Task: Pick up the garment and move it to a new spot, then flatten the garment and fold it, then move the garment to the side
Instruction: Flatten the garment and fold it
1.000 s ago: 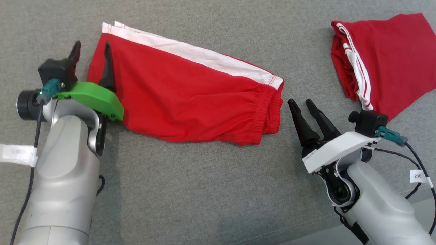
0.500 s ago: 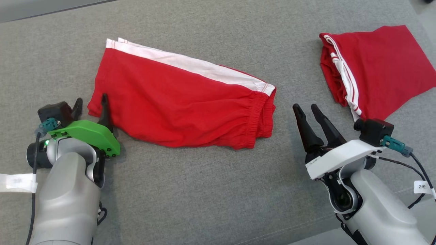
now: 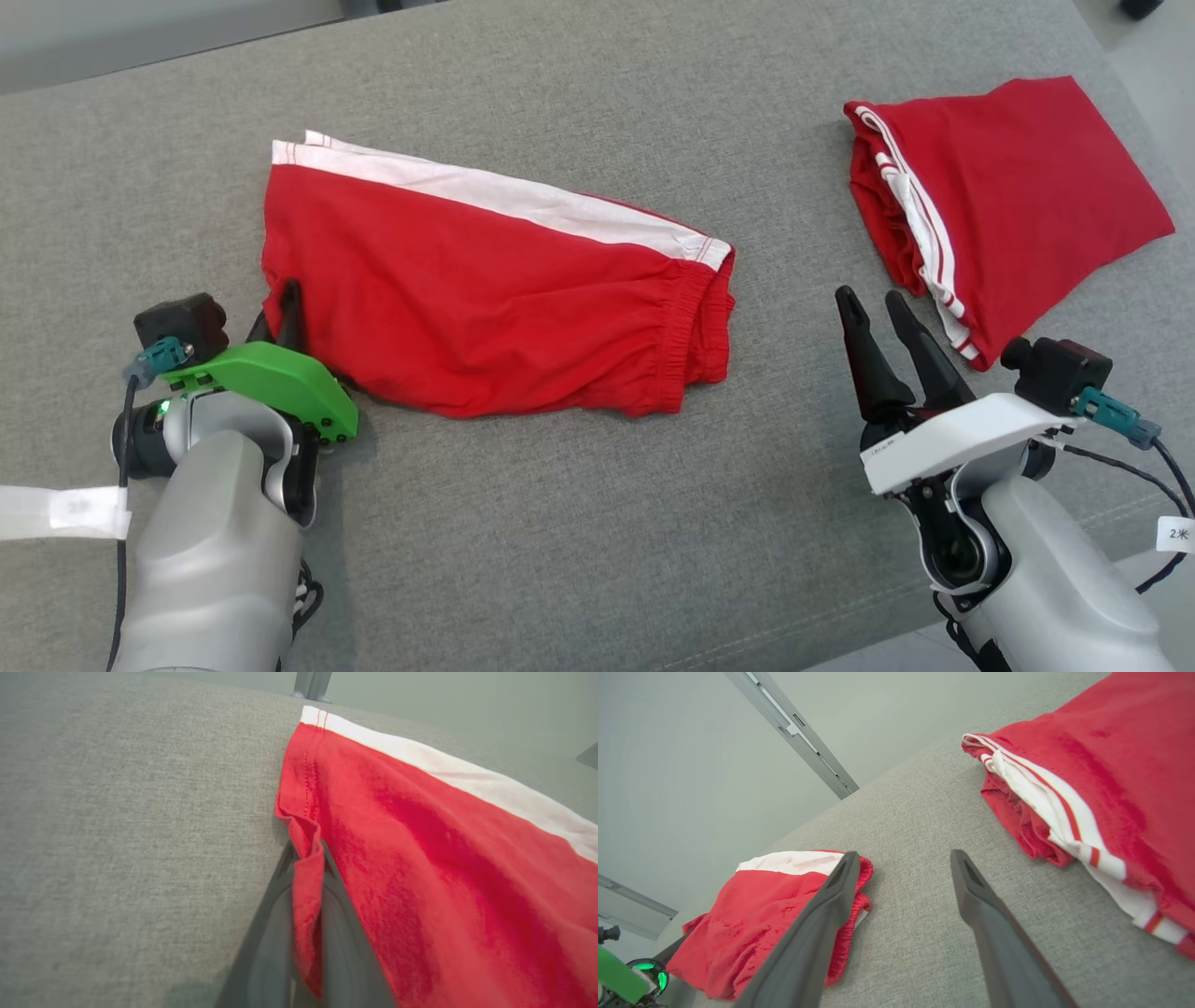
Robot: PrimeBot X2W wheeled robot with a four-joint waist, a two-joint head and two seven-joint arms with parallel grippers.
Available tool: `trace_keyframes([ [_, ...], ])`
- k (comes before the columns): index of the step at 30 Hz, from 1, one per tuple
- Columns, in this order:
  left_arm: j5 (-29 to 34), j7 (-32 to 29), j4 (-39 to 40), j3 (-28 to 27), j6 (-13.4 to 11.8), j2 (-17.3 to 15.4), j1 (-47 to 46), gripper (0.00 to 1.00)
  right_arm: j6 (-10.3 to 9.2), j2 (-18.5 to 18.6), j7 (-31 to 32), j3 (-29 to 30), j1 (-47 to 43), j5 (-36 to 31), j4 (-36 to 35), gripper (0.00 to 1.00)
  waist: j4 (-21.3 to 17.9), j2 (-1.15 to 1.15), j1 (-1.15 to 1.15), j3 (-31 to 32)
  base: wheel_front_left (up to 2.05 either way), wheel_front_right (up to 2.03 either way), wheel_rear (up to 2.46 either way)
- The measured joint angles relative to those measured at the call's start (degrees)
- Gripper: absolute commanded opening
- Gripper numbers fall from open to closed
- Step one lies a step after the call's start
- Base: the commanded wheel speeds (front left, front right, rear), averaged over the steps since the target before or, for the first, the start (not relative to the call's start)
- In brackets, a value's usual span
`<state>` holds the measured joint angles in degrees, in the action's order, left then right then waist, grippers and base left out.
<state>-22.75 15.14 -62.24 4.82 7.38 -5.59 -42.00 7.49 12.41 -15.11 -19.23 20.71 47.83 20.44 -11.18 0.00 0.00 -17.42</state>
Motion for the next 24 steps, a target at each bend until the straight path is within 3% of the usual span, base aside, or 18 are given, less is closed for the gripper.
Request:
trace_keyframes([
  [6,0.4,0.0,6.1,-2.4,-0.6,1.1,5.3,0.00,0.00,-0.8,0.0,1.1,-1.6,-0.6,0.5,1.00,2.4,0.00,0.00,2.2,0.00,0.00,0.00],
  [15,2.0,0.0,10.6,-4.1,-3.8,2.6,14.5,0.00,0.00,-1.4,0.0,0.8,-3.9,-1.2,2.1,1.00,6.4,0.00,0.00,6.9,0.00,0.00,0.00],
  [21,1.9,0.0,12.9,-2.1,-4.7,2.7,19.3,0.00,0.00,-1.1,0.0,0.1,-5.4,-1.1,3.3,1.00,8.6,0.00,0.00,9.9,0.00,0.00,0.00],
  [22,1.9,0.0,12.9,-2.1,-4.7,2.7,19.3,0.62,0.00,-1.1,0.0,0.1,-5.4,-1.1,3.3,1.00,8.6,0.00,0.00,9.9,0.00,0.00,0.00],
  [23,1.8,0.0,13.5,-1.6,-5.1,2.7,19.7,1.00,0.00,-1.0,0.0,-0.1,-5.5,-1.1,3.5,1.00,9.0,0.00,0.00,10.2,0.00,0.00,0.00],
  [24,1.8,0.0,14.2,-1.1,-5.5,2.8,20.0,1.00,0.00,-1.0,0.0,-0.1,-5.5,-1.1,3.6,1.00,9.3,0.00,0.00,10.5,0.00,0.00,0.00],
])
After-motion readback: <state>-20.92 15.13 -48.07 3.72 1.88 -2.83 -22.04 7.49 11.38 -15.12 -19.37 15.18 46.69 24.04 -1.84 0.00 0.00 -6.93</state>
